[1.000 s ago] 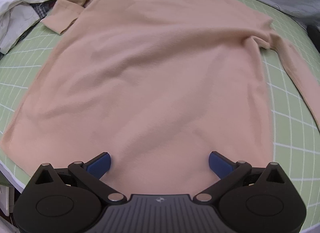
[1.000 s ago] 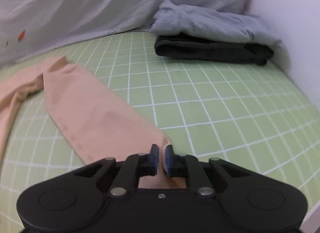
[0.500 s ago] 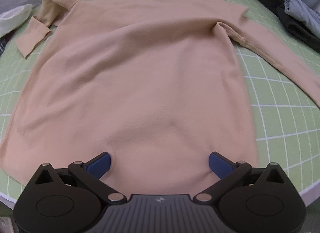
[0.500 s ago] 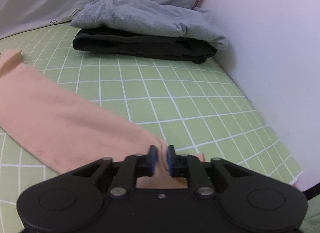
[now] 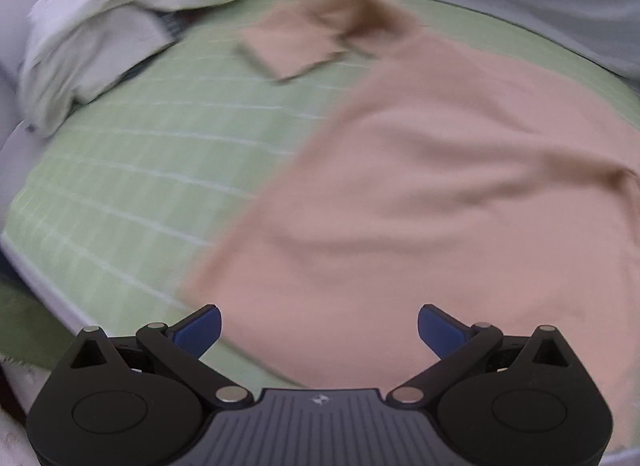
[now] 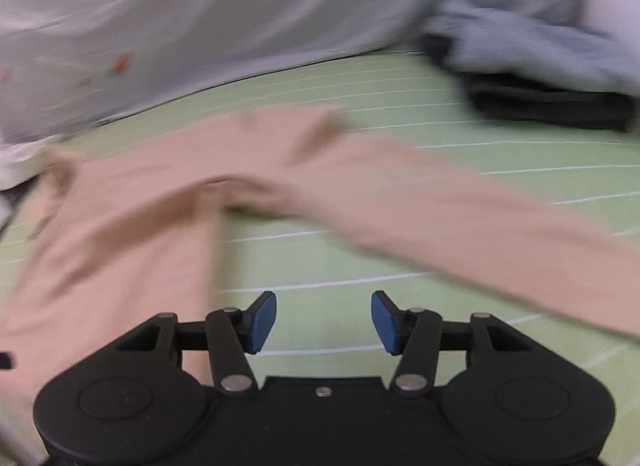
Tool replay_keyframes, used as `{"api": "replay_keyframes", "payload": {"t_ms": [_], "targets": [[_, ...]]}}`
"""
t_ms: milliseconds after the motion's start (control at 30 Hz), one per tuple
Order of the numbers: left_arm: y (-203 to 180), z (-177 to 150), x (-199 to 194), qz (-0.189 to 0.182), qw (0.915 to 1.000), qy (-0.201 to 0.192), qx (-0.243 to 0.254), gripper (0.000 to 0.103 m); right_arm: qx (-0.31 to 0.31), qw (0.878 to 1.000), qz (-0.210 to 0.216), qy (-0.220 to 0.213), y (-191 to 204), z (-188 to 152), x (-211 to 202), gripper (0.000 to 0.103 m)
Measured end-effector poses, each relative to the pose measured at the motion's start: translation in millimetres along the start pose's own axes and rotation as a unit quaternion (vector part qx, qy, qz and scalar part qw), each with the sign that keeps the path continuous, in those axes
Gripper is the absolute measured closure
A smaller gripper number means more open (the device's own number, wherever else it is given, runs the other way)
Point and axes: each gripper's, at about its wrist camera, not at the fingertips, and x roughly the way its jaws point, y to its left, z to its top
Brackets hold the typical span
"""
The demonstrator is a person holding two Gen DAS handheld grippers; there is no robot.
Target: Fold clothes
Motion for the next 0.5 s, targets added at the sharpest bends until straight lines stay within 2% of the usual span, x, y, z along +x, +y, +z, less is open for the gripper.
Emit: {"api": "replay_keyframes", "payload": {"t_ms": [67,133,167,233,267,367,400,467,500], "targets": [[18,5,7,-0.004,0.9999,0.004,-0.016,0.006,-0.016,1.0,0.024,0.01,22,-1,5,0.059],[34,8,9,-0.012,0.9997,0.006,-0.022,0.013,-0.025,0.999,0.029,0.02,38,-3,9,0.062],[38,10,11,-0.016,0.9996,0.007,-0.021,0.015,-0.024,0.999,0.027,0.026,42,-3,12,0.067],[42,14,16,-0.024,0.9995,0.009,-0.018,0.026,-0.019,0.999,0.022,0.037,46,-4,16,0.078],[43,16,19,-0.029,0.9994,0.01,-0.016,0.028,-0.015,0.999,0.02,0.042,47,-5,18,0.086],[48,20,25,-0.04,0.9991,0.012,-0.01,0.037,-0.004,0.999,0.027,0.047,45,-7,19,0.095],[48,20,25,-0.043,0.999,0.009,-0.007,0.044,0.0,0.998,0.029,0.049,44,-8,19,0.097],[47,18,23,-0.052,0.9986,0.002,-0.002,0.068,0.006,0.998,0.029,0.049,42,-8,18,0.1],[47,18,21,-0.056,0.9984,-0.001,0.0,0.093,0.009,0.998,0.028,0.047,41,-8,15,0.1]]}}
